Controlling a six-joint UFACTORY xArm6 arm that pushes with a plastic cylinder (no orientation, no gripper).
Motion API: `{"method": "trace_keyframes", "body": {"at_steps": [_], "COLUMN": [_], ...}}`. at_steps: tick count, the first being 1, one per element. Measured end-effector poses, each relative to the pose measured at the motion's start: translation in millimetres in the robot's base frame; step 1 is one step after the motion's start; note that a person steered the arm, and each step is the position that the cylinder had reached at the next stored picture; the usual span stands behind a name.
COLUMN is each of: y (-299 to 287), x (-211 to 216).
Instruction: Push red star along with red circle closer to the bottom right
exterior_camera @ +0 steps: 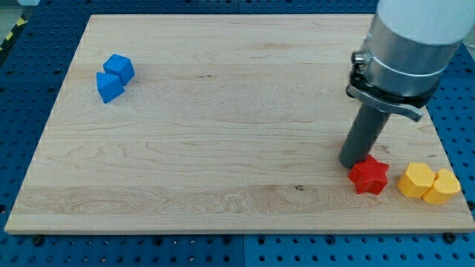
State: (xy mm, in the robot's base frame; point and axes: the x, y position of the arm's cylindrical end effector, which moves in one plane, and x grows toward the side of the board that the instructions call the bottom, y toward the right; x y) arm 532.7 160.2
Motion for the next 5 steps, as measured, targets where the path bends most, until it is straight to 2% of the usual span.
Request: {"method": "trace_keyframes", "body": {"at_steps": [2,3,5], "y": [-5,-53,-48], "x": [2,-6,-59]}}
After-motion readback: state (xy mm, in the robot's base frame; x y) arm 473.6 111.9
